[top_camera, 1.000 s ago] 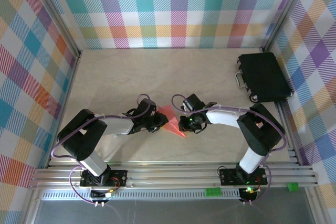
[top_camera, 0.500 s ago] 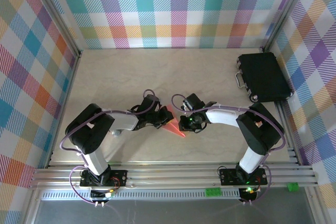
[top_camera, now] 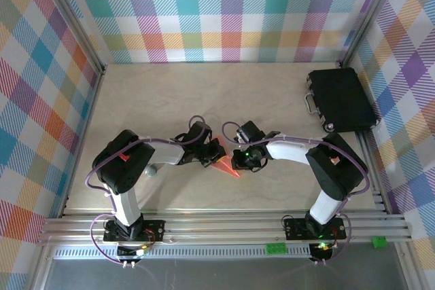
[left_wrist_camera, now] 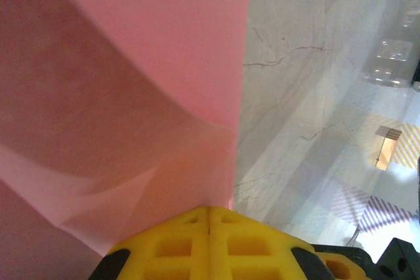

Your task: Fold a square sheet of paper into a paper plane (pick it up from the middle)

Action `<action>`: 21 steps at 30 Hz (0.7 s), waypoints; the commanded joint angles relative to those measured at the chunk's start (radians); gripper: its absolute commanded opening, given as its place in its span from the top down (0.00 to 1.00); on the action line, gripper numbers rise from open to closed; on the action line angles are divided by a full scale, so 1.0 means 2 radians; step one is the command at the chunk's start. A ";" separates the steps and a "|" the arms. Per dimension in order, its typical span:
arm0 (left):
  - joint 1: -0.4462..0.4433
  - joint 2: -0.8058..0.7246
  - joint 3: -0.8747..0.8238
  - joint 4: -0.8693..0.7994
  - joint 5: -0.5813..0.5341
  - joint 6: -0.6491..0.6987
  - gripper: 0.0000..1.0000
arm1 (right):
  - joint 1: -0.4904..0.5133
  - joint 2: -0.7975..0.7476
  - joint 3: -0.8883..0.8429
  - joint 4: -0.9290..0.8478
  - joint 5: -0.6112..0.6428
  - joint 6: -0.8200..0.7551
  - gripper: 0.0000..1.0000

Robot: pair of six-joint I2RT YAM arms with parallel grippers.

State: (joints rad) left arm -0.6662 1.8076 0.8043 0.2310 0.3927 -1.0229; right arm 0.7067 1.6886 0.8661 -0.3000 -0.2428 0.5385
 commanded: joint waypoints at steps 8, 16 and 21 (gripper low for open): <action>-0.006 0.038 0.000 -0.100 -0.023 0.020 1.00 | -0.010 -0.055 0.000 -0.003 -0.039 -0.005 0.78; -0.006 0.039 -0.003 -0.098 -0.023 0.023 1.00 | -0.014 0.001 0.020 0.044 -0.119 -0.007 0.91; -0.006 0.039 -0.004 -0.098 -0.022 0.024 1.00 | -0.022 0.025 0.027 0.059 -0.123 -0.007 0.95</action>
State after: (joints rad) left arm -0.6662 1.8187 0.8322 0.1852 0.3981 -0.9939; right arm 0.6735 1.7214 0.8871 -0.2180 -0.4477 0.5346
